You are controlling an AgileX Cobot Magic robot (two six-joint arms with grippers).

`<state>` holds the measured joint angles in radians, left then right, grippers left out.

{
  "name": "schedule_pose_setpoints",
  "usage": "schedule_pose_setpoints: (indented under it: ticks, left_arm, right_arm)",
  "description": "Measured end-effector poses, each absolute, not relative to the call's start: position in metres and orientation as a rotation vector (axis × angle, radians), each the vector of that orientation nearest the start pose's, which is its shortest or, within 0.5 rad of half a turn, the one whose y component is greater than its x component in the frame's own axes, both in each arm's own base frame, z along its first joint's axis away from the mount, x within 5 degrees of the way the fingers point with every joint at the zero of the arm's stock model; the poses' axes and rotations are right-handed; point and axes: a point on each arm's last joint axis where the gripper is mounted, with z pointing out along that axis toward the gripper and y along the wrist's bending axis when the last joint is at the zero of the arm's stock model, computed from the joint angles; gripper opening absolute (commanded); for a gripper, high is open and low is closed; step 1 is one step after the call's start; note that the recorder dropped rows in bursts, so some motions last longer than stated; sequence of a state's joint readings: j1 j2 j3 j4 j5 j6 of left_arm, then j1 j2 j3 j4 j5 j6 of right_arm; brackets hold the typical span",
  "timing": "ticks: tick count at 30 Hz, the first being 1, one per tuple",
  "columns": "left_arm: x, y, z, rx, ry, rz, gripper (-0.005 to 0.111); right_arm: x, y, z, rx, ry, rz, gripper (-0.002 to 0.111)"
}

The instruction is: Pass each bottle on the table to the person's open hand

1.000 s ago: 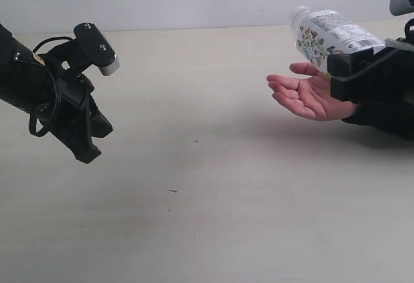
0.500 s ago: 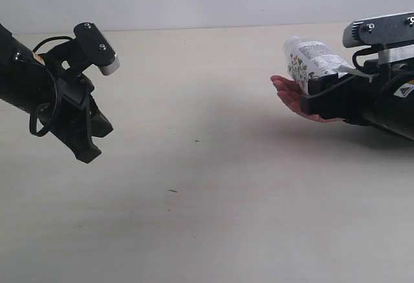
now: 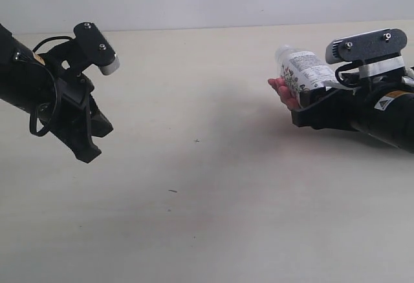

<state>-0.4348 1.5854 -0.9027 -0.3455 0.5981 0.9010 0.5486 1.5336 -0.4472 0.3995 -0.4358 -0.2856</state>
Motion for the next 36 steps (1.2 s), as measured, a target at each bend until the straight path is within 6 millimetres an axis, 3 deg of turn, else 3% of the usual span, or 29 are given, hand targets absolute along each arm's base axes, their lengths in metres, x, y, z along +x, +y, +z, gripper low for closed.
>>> schedule_pose_setpoints:
  ticks: [7, 12, 19, 25, 31, 34, 36]
  left_arm:
    - [0.263, -0.141, 0.2, 1.403, 2.324, -0.211, 0.0]
    - [0.263, -0.141, 0.2, 1.403, 2.324, -0.211, 0.0]
    - [0.263, -0.141, 0.2, 1.403, 2.324, -0.211, 0.0]
    - [0.263, -0.141, 0.2, 1.403, 2.324, -0.211, 0.0]
    - [0.263, -0.141, 0.2, 1.403, 2.324, -0.211, 0.0]
    - [0.263, -0.141, 0.2, 1.403, 2.324, -0.211, 0.0]
    - [0.263, -0.141, 0.2, 1.403, 2.324, -0.211, 0.0]
  right_arm:
    - [0.227, 0.121, 0.157, -0.412, 2.123, 0.184, 0.073]
    - [0.227, 0.121, 0.157, -0.415, 2.126, 0.185, 0.084]
    - [0.225, 0.121, 0.167, -0.404, 2.088, 0.199, 0.085]
    - [0.215, 0.115, 0.21, -0.355, 1.93, 0.255, 0.085]
    - [0.19, 0.102, 0.259, -0.316, 1.772, 0.335, 0.085]
    - [0.175, 0.095, 0.277, -0.307, 1.711, 0.372, 0.08]
    - [0.165, 0.09, 0.287, -0.306, 1.679, 0.395, 0.07]
